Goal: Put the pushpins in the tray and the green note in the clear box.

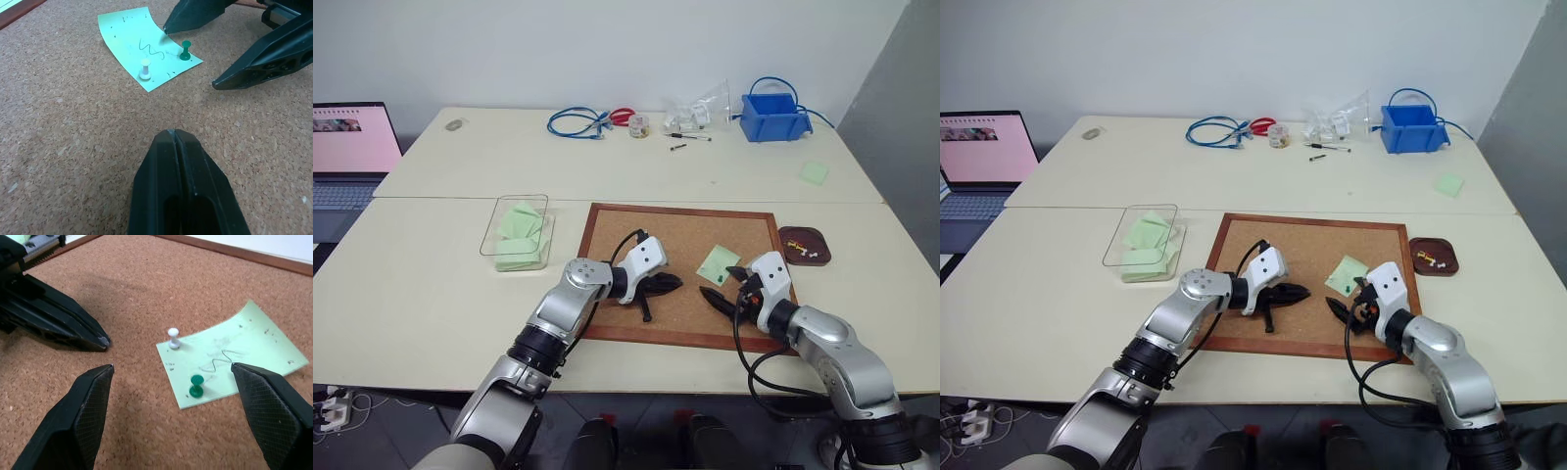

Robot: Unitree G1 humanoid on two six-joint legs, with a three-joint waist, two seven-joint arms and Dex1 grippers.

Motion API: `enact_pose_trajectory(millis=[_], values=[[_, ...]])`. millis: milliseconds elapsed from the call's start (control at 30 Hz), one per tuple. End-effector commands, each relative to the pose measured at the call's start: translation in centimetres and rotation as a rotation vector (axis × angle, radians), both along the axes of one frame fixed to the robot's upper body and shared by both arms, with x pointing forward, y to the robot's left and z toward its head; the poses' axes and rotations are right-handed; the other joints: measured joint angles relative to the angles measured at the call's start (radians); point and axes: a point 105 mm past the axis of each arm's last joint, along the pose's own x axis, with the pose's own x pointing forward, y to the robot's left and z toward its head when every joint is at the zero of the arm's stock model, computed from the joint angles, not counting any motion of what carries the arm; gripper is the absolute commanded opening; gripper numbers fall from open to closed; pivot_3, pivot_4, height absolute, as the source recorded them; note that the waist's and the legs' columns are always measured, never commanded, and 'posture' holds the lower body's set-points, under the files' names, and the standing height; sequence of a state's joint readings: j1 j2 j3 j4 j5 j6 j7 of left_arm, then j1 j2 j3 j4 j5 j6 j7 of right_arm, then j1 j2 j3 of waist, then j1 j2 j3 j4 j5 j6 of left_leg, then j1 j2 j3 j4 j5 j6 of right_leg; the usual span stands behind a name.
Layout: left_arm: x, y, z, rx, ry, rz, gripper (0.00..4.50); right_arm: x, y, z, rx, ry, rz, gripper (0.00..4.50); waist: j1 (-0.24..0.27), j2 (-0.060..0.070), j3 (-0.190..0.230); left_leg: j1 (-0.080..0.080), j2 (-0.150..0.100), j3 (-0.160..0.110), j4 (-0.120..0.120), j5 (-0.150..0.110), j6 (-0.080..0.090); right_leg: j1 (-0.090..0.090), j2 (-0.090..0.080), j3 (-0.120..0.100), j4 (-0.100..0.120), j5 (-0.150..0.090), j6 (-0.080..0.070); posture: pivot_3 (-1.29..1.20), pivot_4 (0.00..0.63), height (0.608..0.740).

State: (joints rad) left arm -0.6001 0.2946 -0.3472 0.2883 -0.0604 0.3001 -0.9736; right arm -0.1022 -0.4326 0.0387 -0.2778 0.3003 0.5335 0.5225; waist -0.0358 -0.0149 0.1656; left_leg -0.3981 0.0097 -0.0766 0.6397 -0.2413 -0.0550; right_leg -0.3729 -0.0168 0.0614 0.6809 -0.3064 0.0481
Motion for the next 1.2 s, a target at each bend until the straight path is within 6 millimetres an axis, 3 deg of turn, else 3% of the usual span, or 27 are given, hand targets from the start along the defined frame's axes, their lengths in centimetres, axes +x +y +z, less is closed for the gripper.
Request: enact_pose_trajectory(millis=[33,600,800,1033,1200], values=[[-0.4,0.4,-1.8,0.062,0.055,0.001,0.00,0.1,-0.3,1.0,0.018,-0.047,-0.001,3.40,0.000,0.000,0.000,0.000,0.000,0.000,0.000,0.000,0.000,0.000,0.000,0.000,0.000,0.000,0.000,0.00,0.150,0.740],[-0.4,0.4,-2.0,0.064,0.053,-0.001,0.00,0.9,-0.2,1.0,0.052,-0.047,-0.012,0.06,0.002,0.000,0.000,0.000,0.000,0.000,0.000,0.000,0.000,0.000,0.000,0.000,0.000,0.000,0.000,0.00,0.150,0.740],[-0.4,0.4,-2.0,0.064,0.052,-0.001,0.00,0.9,-0.4,1.2,0.040,-0.061,-0.015,0.06,0.002,0.000,0.000,0.000,0.000,0.000,0.000,0.000,0.000,0.000,0.000,0.000,0.000,0.000,0.000,0.00,0.150,0.740],[-0.4,0.4,-2.0,0.065,0.052,-0.003,0.00,0.6,-0.5,4.6,0.076,-0.158,-0.017,0.06,0.002,0.000,0.000,0.000,0.000,0.000,0.000,0.000,0.000,0.000,0.000,0.000,0.000,0.000,0.000,0.00,0.150,0.740],[-0.4,0.4,-1.9,0.065,0.052,-0.008,0.00,0.5,-0.5,5.4,0.083,-0.167,-0.013,0.06,0.002,0.000,0.000,0.000,0.000,0.000,0.000,0.000,0.000,0.000,0.000,0.000,0.000,0.000,0.000,0.00,0.150,0.740]])
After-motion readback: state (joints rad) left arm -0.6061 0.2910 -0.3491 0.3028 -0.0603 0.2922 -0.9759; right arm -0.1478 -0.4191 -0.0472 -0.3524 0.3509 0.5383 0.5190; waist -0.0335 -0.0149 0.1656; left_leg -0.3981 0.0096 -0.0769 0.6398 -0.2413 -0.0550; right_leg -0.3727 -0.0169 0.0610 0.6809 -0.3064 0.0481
